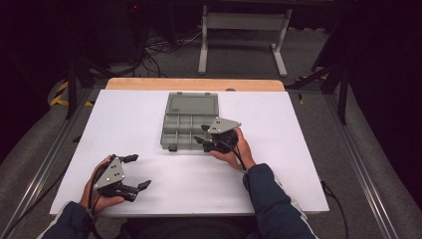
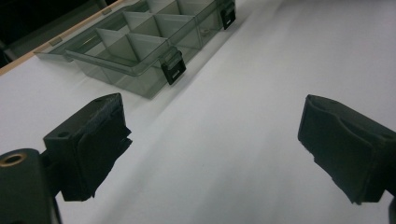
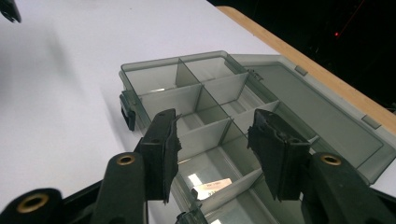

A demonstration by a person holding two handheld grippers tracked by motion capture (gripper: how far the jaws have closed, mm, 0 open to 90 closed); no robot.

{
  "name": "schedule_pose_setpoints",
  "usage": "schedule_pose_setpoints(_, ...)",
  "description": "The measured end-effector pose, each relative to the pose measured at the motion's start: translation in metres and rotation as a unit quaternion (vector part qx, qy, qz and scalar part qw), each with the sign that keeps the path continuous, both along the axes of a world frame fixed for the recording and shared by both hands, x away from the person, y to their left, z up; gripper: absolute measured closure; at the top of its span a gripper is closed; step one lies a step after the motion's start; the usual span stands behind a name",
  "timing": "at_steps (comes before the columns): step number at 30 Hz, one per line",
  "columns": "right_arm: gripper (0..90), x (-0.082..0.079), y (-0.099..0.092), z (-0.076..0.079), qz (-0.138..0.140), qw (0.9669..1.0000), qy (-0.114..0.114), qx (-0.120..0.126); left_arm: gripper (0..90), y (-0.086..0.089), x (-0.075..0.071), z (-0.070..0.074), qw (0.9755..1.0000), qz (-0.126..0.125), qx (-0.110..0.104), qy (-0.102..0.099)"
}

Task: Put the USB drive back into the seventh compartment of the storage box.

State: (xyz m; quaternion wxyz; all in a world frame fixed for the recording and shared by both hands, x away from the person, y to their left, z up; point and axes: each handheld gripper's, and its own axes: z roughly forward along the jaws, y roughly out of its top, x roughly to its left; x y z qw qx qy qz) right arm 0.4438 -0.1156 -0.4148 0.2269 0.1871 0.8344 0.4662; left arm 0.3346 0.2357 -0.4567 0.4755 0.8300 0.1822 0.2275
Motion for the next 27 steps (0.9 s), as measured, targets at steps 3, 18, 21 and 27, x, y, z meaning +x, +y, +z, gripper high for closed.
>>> schedule_pose_setpoints(3,50.7,-0.005,-0.003,0.004,0.003,1.0000,-0.008,0.003,9.1,0.000,0.000,0.000,1.0000,0.002,0.000,-0.002)
schedule_pose_setpoints(18,37.6,-0.040,-0.030,0.012,0.001,0.9993,-0.036,0.013,11.2,-0.001,-0.001,0.000,0.9999,0.014,0.001,-0.003)
schedule_pose_setpoints(21,36.3,-0.048,-0.035,0.010,0.004,0.9987,-0.050,0.007,11.4,-0.001,0.000,0.000,0.9999,0.014,0.003,-0.005)
schedule_pose_setpoints(27,32.9,-0.062,-0.044,0.004,0.003,0.9987,-0.051,-0.005,14.7,-0.001,0.001,0.002,0.9998,0.016,-0.004,-0.007)
